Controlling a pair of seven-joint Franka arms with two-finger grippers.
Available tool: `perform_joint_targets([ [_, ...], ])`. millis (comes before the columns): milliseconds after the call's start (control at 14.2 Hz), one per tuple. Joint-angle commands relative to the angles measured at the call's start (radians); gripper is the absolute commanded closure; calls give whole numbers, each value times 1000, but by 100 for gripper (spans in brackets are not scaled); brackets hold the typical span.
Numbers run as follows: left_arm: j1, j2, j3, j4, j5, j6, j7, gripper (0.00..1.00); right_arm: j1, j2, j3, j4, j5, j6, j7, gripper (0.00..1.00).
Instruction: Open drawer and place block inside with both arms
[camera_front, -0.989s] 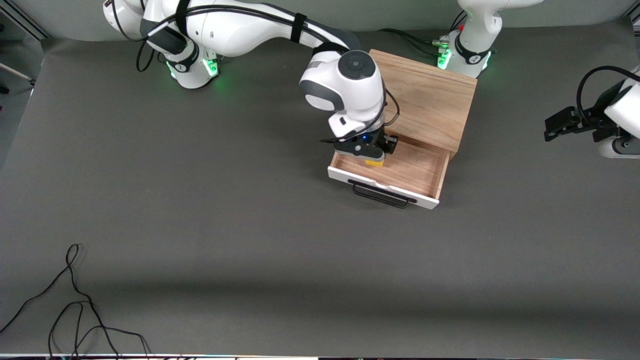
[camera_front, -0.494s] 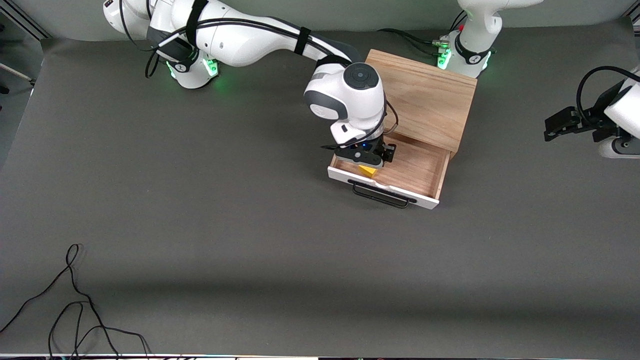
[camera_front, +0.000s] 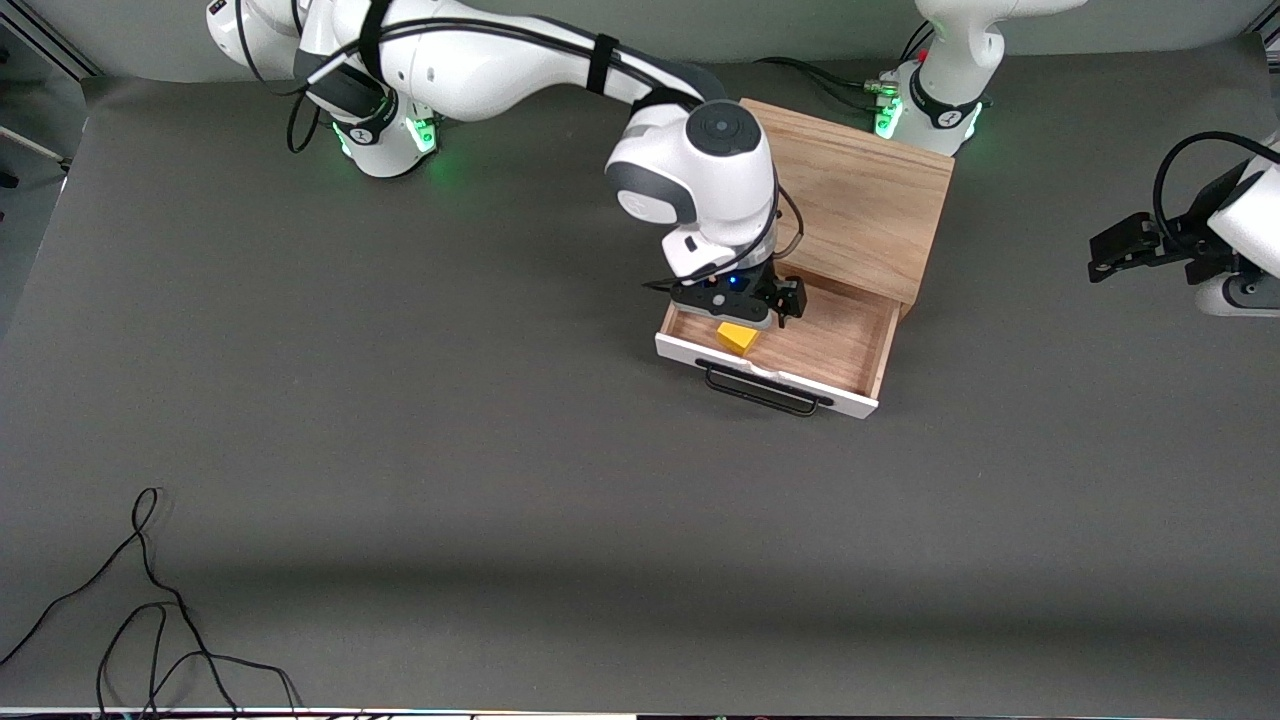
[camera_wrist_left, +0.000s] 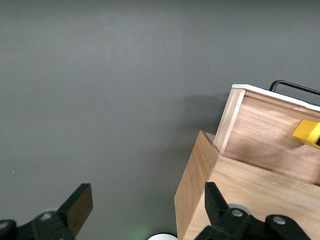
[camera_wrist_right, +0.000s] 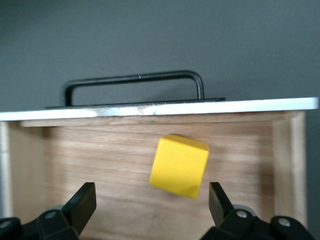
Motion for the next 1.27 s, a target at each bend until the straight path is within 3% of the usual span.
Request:
perform_joint_targets([
  [0,-12,-20,13,-18,6,3,19,0,-135,-89,103,1,-11,-96,-33,0],
  [141,-14,-21,13,-18,12,4,19,0,-226,-131,144,0,-5,-197,-138,0],
  [424,-9,-21,13,-18,15,4,68,0,-399,-242,136,-64,78,-251,-358,0],
  [565,-9,-21,14,-18,15,4,68,0,-456,-301,98,-115,101,-266,-477,0],
  [636,-9,-21,14,-18,17,4,68,0,-460,-327,35,-118,147,-285,-539,0],
  [918,-9,-21,14,-18,17,4,68,0,-454,-483,-333,-214,432,-285,-930,0],
  [1201,-11,-20,13,-18,17,4,68,0,-454,-612,-594,-353,581,-282,-1212,0],
])
